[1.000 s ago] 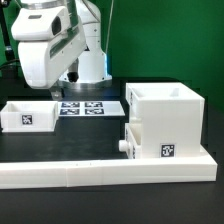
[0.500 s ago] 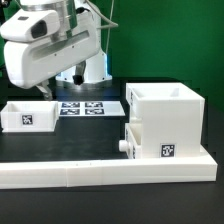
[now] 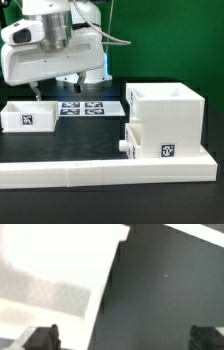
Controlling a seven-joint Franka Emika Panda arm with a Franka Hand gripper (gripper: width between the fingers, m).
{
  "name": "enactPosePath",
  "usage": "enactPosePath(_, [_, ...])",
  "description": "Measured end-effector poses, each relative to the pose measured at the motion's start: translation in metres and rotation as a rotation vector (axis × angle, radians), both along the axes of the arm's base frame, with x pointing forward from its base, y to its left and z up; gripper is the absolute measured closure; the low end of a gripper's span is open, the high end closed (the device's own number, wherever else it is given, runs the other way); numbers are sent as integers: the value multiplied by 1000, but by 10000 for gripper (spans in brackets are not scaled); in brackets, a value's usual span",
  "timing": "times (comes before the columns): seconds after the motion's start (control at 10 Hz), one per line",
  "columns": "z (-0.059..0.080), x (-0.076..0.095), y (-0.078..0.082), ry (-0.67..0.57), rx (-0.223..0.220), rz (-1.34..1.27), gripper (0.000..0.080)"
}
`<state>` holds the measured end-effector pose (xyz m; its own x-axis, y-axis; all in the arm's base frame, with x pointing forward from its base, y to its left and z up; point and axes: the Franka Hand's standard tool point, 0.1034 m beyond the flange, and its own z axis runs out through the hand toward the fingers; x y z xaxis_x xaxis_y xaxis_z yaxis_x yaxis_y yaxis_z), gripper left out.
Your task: Assemble drawer
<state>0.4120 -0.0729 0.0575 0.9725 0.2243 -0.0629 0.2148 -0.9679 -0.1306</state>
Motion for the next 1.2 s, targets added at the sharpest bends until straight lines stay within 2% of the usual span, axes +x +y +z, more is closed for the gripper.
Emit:
enactPosePath(0.4, [0,1,3,22,-14,-202,150])
enactPosePath(0.5, [-4,-3,-1,43,-29,-310,150])
enactPosePath(0.7, [-15,-8,-10,32,-53,-304,150])
enactPosePath(1.2, [-42,-8,4,-50,-79,-251,150])
